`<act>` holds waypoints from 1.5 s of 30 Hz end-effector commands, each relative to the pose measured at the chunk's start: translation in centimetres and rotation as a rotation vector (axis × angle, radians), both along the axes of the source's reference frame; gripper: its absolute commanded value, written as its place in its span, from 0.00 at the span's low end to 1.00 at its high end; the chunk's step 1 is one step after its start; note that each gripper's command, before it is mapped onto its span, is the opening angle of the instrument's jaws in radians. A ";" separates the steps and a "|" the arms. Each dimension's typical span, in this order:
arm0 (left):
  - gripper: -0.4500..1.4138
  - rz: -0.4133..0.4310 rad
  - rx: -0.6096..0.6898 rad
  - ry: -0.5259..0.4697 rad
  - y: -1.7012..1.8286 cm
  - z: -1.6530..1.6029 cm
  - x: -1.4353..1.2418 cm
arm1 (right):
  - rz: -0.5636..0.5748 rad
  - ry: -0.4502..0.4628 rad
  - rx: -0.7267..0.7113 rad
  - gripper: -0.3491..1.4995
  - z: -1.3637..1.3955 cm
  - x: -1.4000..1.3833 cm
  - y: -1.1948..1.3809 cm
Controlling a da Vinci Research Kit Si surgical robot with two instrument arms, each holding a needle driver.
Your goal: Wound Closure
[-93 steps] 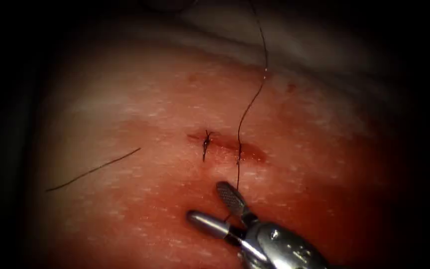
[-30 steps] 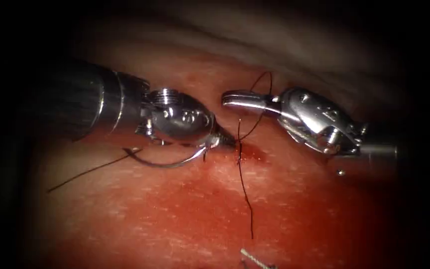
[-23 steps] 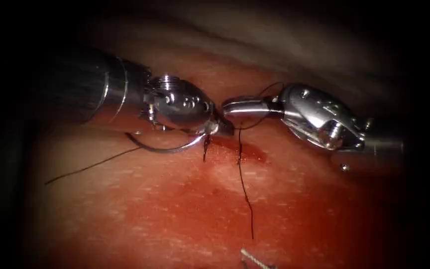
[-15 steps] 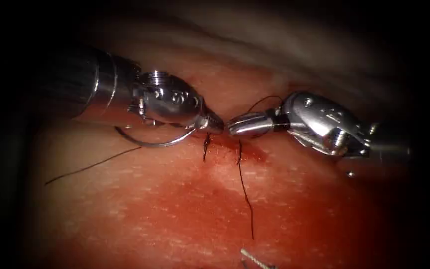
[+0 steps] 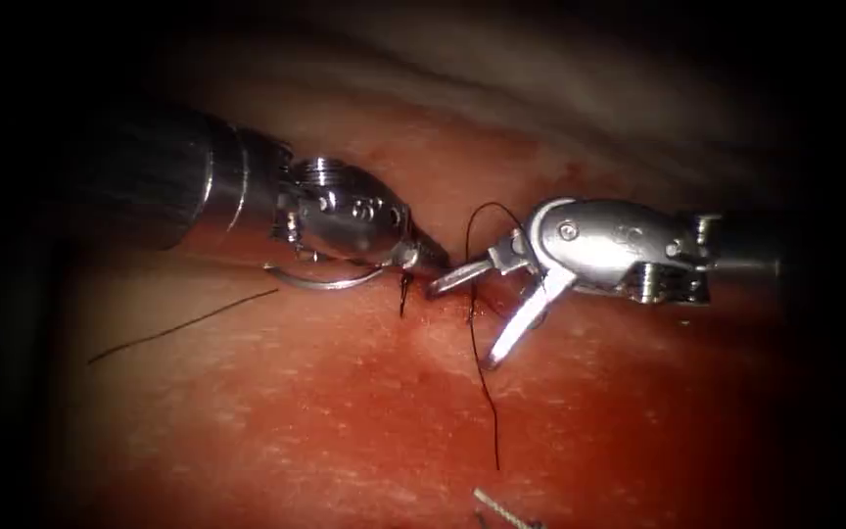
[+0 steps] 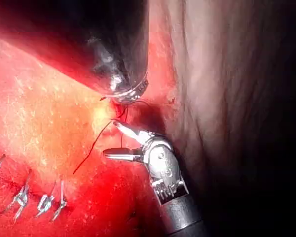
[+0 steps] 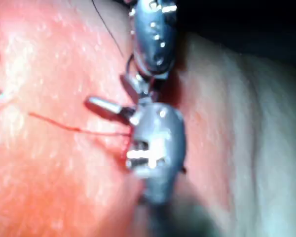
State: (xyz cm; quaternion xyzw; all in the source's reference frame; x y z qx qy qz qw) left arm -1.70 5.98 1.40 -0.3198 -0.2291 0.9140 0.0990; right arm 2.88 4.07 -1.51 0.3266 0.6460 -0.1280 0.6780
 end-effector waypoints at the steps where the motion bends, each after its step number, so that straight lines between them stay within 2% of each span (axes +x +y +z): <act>1: 0.05 0.004 0.005 -0.005 -0.04 0.04 -0.03 | -0.033 -0.009 -0.025 0.78 0.06 0.07 -0.03; 3: 0.05 0.003 0.000 -0.002 -0.05 0.01 0.01 | -0.101 -0.016 -0.067 0.78 0.12 0.04 -0.15; 8: 0.05 0.002 0.000 -0.002 -0.05 0.01 0.00 | -0.176 -0.012 -0.104 0.75 0.24 0.02 -0.42; 21: 0.05 -0.005 0.006 0.005 -0.11 0.02 0.06 | -0.184 -0.023 -0.089 0.74 0.12 0.09 -0.65; 23: 0.05 -0.008 0.010 0.007 -0.12 0.02 0.08 | -0.186 -0.021 -0.089 0.68 0.11 0.09 -0.67; 24: 0.05 -0.008 0.010 0.007 -0.12 0.02 0.08 | -0.187 -0.024 -0.085 0.58 0.12 0.09 -0.67; 27: 0.05 -0.008 0.010 0.007 -0.13 0.01 0.07 | -0.192 -0.031 -0.085 0.47 0.13 0.08 -0.68; 28: 0.05 -0.008 0.009 0.007 -0.14 0.01 0.07 | -0.196 -0.033 -0.082 0.33 0.14 0.08 -0.69; 29: 0.05 -0.008 0.009 0.007 -0.14 0.01 0.07 | -0.207 -0.035 -0.078 0.24 0.15 0.08 -0.71; 31: 0.05 -0.005 0.010 0.009 -0.16 0.00 0.07 | -0.235 -0.046 -0.067 0.00 0.18 0.07 -0.73; 33: 0.05 -0.003 0.008 0.012 -0.19 -0.03 0.08 | -0.247 -0.060 -0.051 0.00 0.20 0.06 -0.70; 35: 0.05 -0.001 0.006 0.012 -0.26 -0.09 0.10 | -0.198 -0.145 0.019 0.00 0.19 0.05 -0.61; 40: 0.05 0.006 0.006 0.015 -0.37 -0.20 0.11 | -0.115 -0.176 0.130 0.00 0.13 -0.02 -0.38; 43: 0.05 0.010 0.001 0.014 -0.47 -0.29 0.14 | -0.026 -0.185 0.251 0.00 0.11 -0.13 -0.17; 45: 0.05 0.012 -0.006 0.016 -0.54 -0.35 0.20 | 0.011 -0.222 0.348 0.00 0.12 -0.20 -0.10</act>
